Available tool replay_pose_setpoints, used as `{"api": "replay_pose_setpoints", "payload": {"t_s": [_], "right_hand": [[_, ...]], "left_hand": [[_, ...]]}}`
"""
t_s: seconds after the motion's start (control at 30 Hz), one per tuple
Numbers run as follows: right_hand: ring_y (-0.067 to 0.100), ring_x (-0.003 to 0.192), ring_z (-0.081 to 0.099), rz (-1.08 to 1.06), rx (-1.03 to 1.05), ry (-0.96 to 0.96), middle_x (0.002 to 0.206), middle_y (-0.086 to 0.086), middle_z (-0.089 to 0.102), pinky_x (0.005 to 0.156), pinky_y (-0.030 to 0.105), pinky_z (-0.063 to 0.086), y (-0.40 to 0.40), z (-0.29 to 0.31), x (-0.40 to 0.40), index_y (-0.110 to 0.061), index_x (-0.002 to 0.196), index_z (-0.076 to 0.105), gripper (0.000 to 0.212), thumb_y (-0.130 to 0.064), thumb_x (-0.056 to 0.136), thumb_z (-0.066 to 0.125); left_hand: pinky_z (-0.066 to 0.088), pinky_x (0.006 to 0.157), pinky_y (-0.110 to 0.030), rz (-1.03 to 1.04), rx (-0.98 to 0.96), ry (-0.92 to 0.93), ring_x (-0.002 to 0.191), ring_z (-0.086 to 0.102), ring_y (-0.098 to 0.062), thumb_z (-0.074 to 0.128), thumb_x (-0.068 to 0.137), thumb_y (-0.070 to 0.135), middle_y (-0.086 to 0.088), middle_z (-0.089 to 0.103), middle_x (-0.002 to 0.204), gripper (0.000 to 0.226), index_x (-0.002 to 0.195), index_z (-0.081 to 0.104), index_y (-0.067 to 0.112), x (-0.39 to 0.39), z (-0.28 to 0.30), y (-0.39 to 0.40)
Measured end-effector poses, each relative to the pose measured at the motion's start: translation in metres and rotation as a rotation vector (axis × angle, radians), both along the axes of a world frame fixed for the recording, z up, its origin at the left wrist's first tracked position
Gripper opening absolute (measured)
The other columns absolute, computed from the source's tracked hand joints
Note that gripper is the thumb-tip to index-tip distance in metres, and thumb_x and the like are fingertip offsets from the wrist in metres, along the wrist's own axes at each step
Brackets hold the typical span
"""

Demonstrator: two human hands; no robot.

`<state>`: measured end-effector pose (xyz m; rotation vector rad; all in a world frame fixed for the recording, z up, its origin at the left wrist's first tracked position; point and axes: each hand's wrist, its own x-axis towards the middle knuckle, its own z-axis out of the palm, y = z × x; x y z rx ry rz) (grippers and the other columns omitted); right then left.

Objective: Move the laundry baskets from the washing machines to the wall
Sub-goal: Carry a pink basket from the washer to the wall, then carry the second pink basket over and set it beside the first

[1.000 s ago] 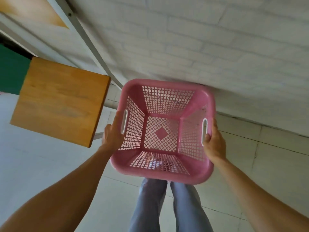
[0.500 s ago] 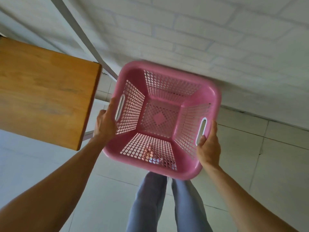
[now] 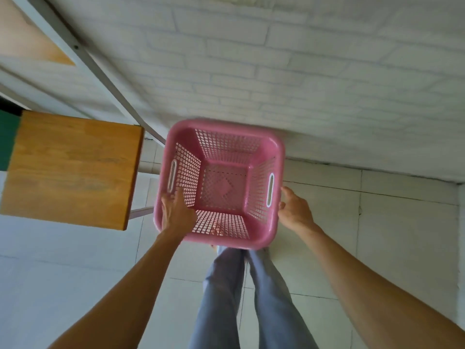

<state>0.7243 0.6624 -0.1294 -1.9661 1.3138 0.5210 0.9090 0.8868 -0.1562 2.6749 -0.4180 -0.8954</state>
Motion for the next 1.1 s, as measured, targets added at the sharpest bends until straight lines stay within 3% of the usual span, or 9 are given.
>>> {"api": "replay_pose_setpoints", "payload": {"t_s": [0.07,0.17,0.23,0.3,0.37,0.47,0.57,0.77,1.1], "right_hand": [[-0.005,0.048,0.049,-0.008,0.027,-0.003,0.098,-0.001,0.071,0.032,0.005,0.032,0.011,0.029,-0.008,-0.021,0.141,0.052,0.038,-0.016,0.103,0.051],[0.000,0.051,0.055,-0.032,0.031,-0.027,0.082,-0.011,0.061,0.039,0.010,0.036,0.024,0.068,-0.032,-0.019,0.146,0.048,0.043,-0.018,0.103,0.050],[0.005,0.061,0.061,-0.038,0.038,-0.036,0.095,0.001,0.068,0.052,0.018,0.044,0.029,0.087,-0.055,-0.018,0.151,0.042,0.048,-0.021,0.103,0.049],[0.023,0.095,0.070,-0.033,0.059,-0.024,0.117,0.011,0.071,0.080,0.031,0.055,0.035,0.101,-0.084,-0.020,0.155,0.035,0.056,-0.024,0.102,0.050],[0.032,0.119,0.062,-0.042,0.071,-0.011,0.127,0.013,0.068,0.098,0.039,0.052,0.038,0.106,-0.118,-0.021,0.158,0.030,0.060,-0.028,0.102,0.051],[0.033,0.116,0.064,-0.100,0.072,-0.039,0.124,0.014,0.069,0.098,0.044,0.053,0.036,0.110,-0.173,-0.021,0.158,0.027,0.062,-0.031,0.102,0.049],[0.030,0.106,0.067,-0.180,0.062,-0.082,0.116,0.011,0.071,0.093,0.042,0.056,0.032,0.118,-0.238,-0.022,0.158,0.025,0.063,-0.032,0.102,0.050],[0.036,0.130,0.053,-0.447,0.002,-0.095,0.140,0.015,0.059,0.102,0.042,0.048,0.011,0.141,-0.391,-0.021,0.159,0.023,0.066,-0.036,0.100,0.049],[0.037,0.128,0.055,-0.993,-0.101,-0.110,0.141,0.018,0.057,0.102,0.042,0.048,-0.008,0.171,-0.611,-0.021,0.159,0.021,0.069,-0.039,0.099,0.051]], "left_hand": [[0.048,0.100,-0.051,-0.028,0.018,0.030,0.129,0.045,-0.034,0.059,0.088,0.017,-0.013,0.038,0.145,0.054,0.139,0.040,0.023,-0.029,0.029,-0.009],[0.051,0.092,-0.046,-0.116,0.001,0.129,0.115,0.048,-0.029,0.059,0.081,0.005,-0.013,0.038,0.136,0.050,0.128,0.047,0.016,-0.068,0.065,-0.023],[0.051,0.089,-0.043,-0.190,-0.026,0.155,0.108,0.051,-0.030,0.056,0.078,0.001,-0.015,0.039,0.132,0.045,0.122,0.048,0.009,-0.089,0.084,-0.033],[0.051,0.086,-0.038,-0.278,-0.040,0.152,0.105,0.053,-0.032,0.053,0.077,-0.001,-0.018,0.042,0.129,0.041,0.118,0.051,0.005,-0.110,0.097,-0.046],[0.054,0.085,-0.038,-0.389,-0.034,0.152,0.103,0.053,-0.032,0.052,0.079,-0.002,-0.019,0.044,0.125,0.039,0.118,0.054,0.004,-0.136,0.108,-0.061],[0.054,0.086,-0.038,-0.615,-0.009,0.118,0.103,0.056,-0.030,0.054,0.082,0.002,-0.013,0.051,0.118,0.030,0.110,0.063,0.008,-0.180,0.119,-0.087],[0.049,0.100,-0.039,-0.785,0.037,0.088,0.120,0.052,-0.029,0.055,0.089,0.006,-0.010,0.049,0.133,0.040,0.128,0.057,0.012,-0.236,0.131,-0.112],[0.037,0.109,-0.038,-1.043,0.004,0.107,0.135,0.042,-0.030,0.053,0.091,0.012,-0.013,0.034,0.149,0.051,0.141,0.046,0.017,-0.388,0.154,-0.179],[0.034,0.108,-0.030,-1.530,-0.192,0.153,0.128,0.048,-0.023,0.054,0.090,0.011,-0.008,0.048,0.140,0.043,0.133,0.054,0.019,-0.614,0.196,-0.296]]}}
